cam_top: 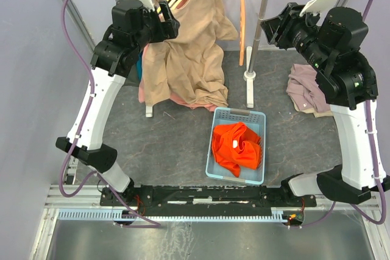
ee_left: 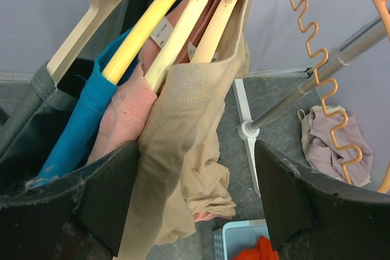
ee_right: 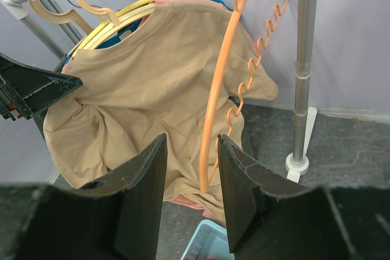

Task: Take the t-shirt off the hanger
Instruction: Place the hanger on the clothesline.

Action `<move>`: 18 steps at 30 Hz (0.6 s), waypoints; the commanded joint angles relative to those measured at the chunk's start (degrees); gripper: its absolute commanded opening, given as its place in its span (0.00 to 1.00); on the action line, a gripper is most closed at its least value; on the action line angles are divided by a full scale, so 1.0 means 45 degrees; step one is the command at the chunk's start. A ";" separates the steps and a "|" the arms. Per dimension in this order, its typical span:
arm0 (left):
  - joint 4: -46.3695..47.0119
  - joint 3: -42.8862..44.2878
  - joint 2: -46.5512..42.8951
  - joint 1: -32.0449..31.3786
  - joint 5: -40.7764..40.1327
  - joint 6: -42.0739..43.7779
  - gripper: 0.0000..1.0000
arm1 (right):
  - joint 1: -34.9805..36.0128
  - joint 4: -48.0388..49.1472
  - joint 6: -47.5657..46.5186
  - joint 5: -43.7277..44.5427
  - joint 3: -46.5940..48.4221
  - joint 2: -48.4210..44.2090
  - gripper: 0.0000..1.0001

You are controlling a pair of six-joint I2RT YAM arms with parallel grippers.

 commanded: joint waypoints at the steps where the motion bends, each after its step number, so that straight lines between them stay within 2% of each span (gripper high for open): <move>1: 0.0221 0.0251 0.0060 0.0031 0.0836 -0.0266 0.81 | -0.0036 0.0711 0.0108 -0.0114 0.0373 -0.0001 0.46; 5: 0.0244 0.0507 0.0463 0.0028 0.1186 -0.0435 0.74 | -0.0036 0.0712 0.0056 -0.0081 0.0332 -0.0055 0.46; 18: 0.0599 0.1438 0.1190 0.0044 0.1112 -0.0246 0.65 | -0.0041 0.0819 -0.0010 0.0202 -0.0036 -0.0317 0.46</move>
